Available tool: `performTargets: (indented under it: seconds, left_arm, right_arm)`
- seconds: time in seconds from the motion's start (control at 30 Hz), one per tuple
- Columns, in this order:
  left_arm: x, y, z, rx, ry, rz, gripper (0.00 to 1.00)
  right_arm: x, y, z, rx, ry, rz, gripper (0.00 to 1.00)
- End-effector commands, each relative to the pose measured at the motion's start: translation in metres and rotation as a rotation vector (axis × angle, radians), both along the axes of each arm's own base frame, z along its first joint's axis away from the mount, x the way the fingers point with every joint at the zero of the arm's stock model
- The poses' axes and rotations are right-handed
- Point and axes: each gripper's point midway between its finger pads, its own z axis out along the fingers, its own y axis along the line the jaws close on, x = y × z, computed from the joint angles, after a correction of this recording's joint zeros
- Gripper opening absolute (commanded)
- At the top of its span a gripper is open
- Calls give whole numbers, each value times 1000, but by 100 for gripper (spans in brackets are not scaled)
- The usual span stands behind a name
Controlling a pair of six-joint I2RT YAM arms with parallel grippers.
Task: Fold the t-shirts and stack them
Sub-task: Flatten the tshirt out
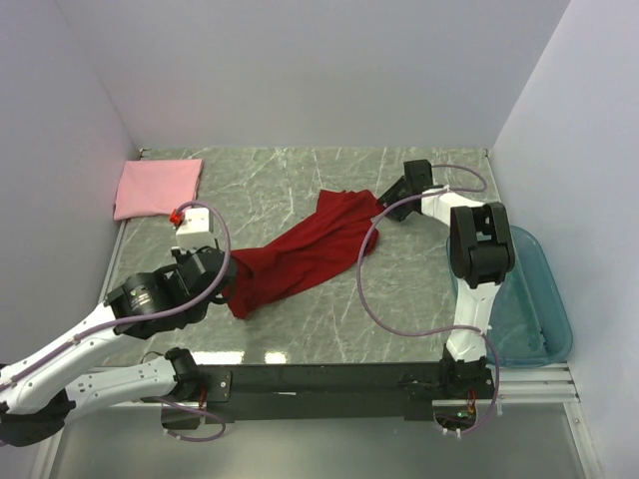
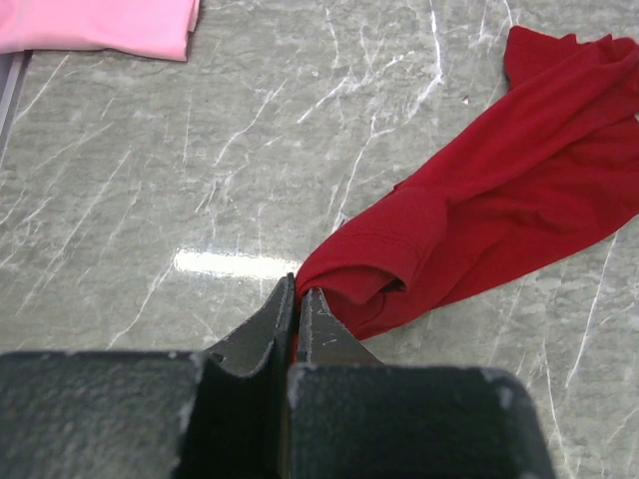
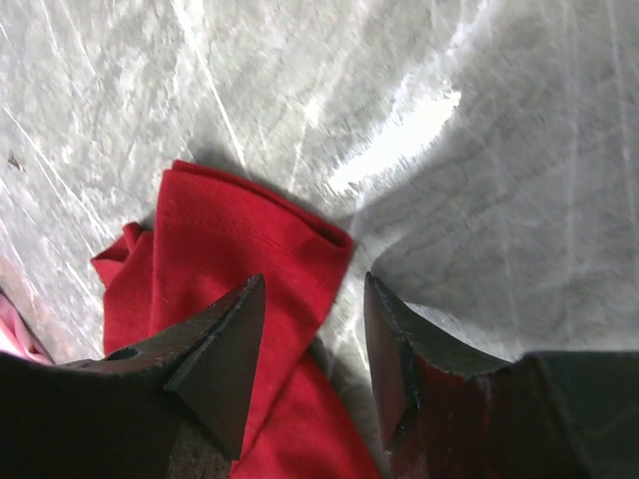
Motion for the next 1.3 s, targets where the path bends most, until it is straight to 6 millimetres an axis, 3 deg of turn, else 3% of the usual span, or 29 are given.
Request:
performTargets:
  seconds: [0.0, 0.17, 0.27, 0.43, 0.5, 0.63, 0.73, 0.8, 0.83, 0.87, 0.9, 0.97, 1.0, 1.03, 1.07, 1.13, 1.17, 1.23, 1.27]
  left_arm:
    - [4, -7, 3, -22, -16, -11, 1]
    - [5, -9, 0, -13, -3, -11, 1]
    - [6, -10, 0, -17, -5, -15, 1]
    - [12, -16, -4, -9, -2, -25, 1]
    - [16, -19, -9, 10, 13, -39, 1]
    - [41, -19, -17, -3, 29, -31, 1]
    - [80, 0, -23, 0, 25, 41, 1]
    - [101, 4, -10, -10, -1, 47, 1]
    - [116, 17, -12, 1, 11, 92, 1]
    - [131, 20, 11, -23, -44, 110, 1]
    - [140, 26, 21, -12, -60, 121, 1]
    - [165, 46, 35, -15, -75, 180, 1]
    - [176, 52, 69, -37, -144, 194, 1]
    - [184, 68, 83, -40, -167, 232, 1]
    - [196, 73, 116, -59, -227, 249, 1]
    - [209, 91, 141, -53, -255, 289, 1]
    - [207, 96, 186, -72, -346, 300, 1]
    - [209, 104, 213, -55, -382, 314, 1]
    - [199, 109, 250, -65, -460, 326, 1]
  right_arm:
    - [5, -3, -15, -23, 31, -30, 52]
    - [6, 1, -22, -38, 44, -20, 47]
    - [8, 0, -23, -40, 43, -22, 38]
    - [10, 0, -23, -48, 43, -11, 7]
    - [12, 1, -18, -50, 34, -2, 0]
    - [21, -3, 11, -80, -23, 8, 0]
    - [31, -11, 57, -123, -106, 8, 0]
    - [37, -18, 87, -153, -155, 0, 0]
    - [39, -22, 111, -158, -200, -8, 0]
    - [43, -27, 131, -173, -242, -17, 0]
    - [43, -29, 147, -179, -270, -22, 0]
    - [46, -38, 201, -192, -375, -39, 0]
    - [45, -44, 218, -206, -403, -53, 0]
    - [41, -48, 248, -210, -457, -64, 0]
    - [42, -54, 278, -219, -517, -76, 0]
    - [31, -63, 329, -228, -611, -89, 0]
    - [26, -69, 364, -247, -683, -92, 0]
    - [7, -75, 413, -270, -774, -95, 0]
    - [-4, -78, 444, -294, -840, -89, 0]
